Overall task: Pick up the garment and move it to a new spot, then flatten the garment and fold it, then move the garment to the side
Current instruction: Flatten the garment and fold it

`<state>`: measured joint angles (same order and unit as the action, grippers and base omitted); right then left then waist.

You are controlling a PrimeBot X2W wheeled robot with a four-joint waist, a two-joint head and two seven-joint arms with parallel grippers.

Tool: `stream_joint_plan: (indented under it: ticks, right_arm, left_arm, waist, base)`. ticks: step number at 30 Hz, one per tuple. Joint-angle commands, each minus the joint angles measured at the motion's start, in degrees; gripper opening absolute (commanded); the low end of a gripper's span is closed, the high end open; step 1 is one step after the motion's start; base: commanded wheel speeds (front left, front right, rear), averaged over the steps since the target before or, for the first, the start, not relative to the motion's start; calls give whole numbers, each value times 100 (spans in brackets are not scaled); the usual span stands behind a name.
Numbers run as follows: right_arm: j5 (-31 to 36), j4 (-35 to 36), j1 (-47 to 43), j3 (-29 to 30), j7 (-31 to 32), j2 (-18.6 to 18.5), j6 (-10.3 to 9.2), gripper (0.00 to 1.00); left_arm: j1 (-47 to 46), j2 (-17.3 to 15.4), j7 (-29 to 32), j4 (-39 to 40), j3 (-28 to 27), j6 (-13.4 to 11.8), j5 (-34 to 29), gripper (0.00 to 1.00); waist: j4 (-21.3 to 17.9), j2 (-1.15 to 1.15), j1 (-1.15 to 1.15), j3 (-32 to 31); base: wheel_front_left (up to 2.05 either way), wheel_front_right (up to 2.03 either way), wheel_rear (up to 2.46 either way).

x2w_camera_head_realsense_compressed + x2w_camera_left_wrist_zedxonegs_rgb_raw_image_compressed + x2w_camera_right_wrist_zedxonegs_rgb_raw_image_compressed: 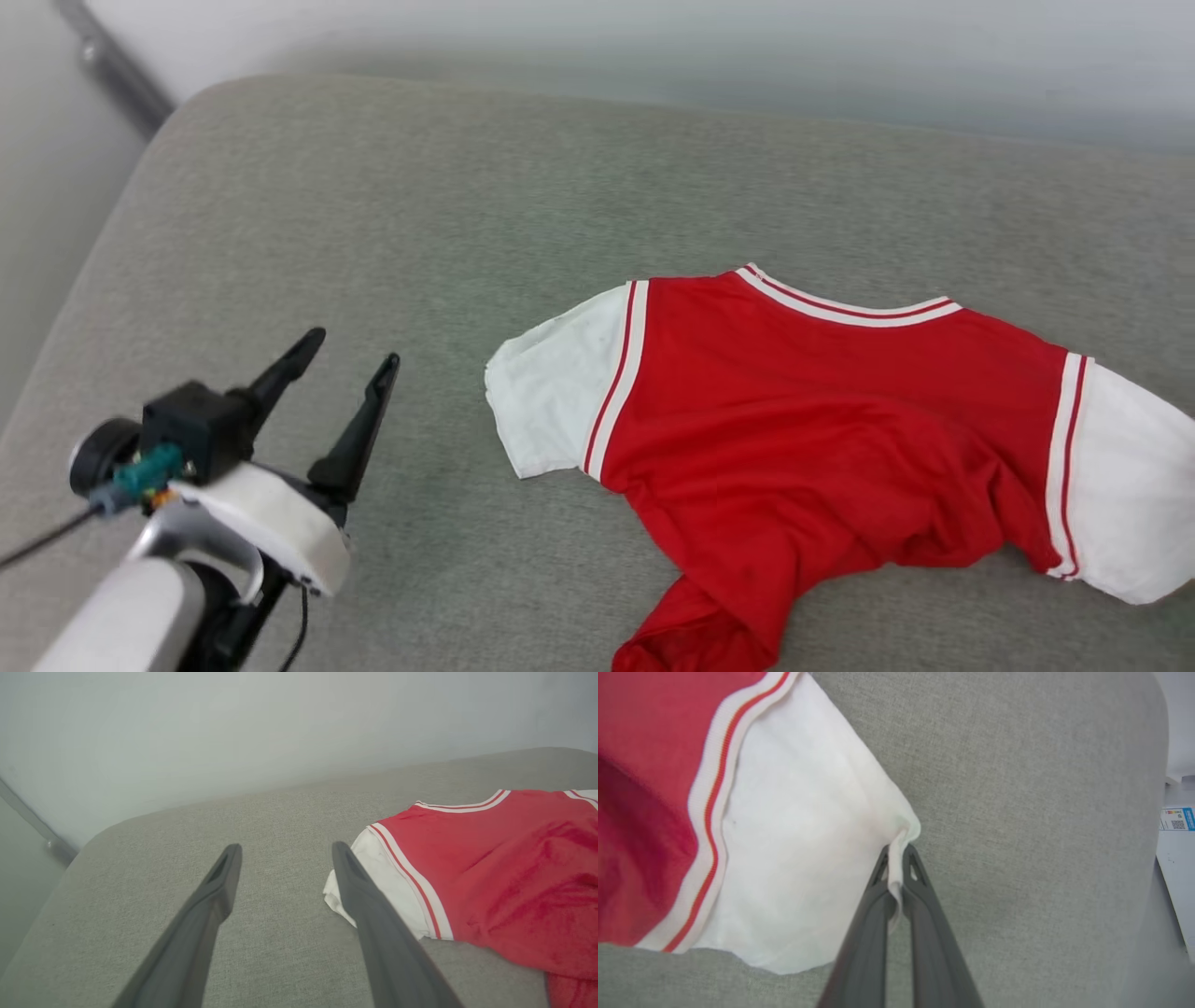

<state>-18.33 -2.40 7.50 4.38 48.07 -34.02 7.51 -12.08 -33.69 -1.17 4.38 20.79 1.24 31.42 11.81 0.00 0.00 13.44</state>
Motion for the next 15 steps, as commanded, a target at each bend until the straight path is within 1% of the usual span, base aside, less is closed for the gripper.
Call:
stream_joint_plan:
  ticks: [1,5,8,13,15]
  right_arm:
    - [-30,66,-111,-19,34,-6,-4,0]
    - [-55,373,-100,-38,113,36,-4,0]
    - [9,516,-96,-35,143,116,-4,0]
    - [83,642,74,-135,184,223,-4,0]
    - [104,683,141,-174,176,262,-4,0]
  left_arm:
    - [-151,-39,117,29,12,60,74,100]
    - [-610,-237,917,8,129,349,479,100]
    - [-1092,-343,1724,-82,316,490,868,100]
    - [-1868,-444,3141,-422,654,588,1710,100]
    - [-2192,-489,3616,-560,797,611,1927,100]
  waist:
    - [-158,0,0,-36]
    - [-342,0,0,35]
    - [-438,0,0,123]
    - [-598,0,0,295]
    - [-642,0,0,386]
  base:
    - [0,0,0]
    - [0,0,0]
    - [0,0,0]
    - [0,0,0]
    - [0,0,0]
